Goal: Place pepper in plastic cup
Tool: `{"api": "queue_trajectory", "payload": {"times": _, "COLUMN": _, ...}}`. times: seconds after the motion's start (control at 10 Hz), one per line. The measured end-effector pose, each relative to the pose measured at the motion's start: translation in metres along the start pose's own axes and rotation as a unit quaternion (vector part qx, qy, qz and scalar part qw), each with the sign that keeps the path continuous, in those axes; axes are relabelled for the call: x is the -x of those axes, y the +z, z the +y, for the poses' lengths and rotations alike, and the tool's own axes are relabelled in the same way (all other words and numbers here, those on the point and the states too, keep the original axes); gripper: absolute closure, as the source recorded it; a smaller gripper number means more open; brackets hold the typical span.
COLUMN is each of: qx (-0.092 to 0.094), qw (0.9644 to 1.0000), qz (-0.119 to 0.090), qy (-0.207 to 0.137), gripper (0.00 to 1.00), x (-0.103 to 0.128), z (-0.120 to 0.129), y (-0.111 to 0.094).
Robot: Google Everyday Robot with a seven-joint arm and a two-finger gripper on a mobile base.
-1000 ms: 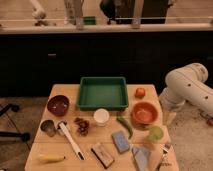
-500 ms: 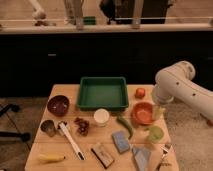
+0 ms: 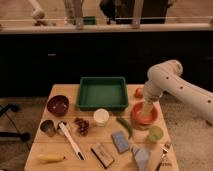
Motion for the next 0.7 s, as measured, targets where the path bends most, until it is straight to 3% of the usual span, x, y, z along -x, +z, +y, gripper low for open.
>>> {"api": "queue_trajectory", "payload": {"times": 0.2, "qx": 0.018, "qw": 0.9995, "qz": -0.024, "qy": -0.006, "gripper": 0.20, "x": 0.0128, "z": 0.0010, "y": 0.0103}}
{"api": "queue_trajectory", "payload": {"times": 0.7, "qx": 0.020, "qw": 0.9995, "qz": -0.025, "qy": -0.009, "gripper": 0.20, "x": 0.0149, "z": 0.0012, "y": 0.0109}}
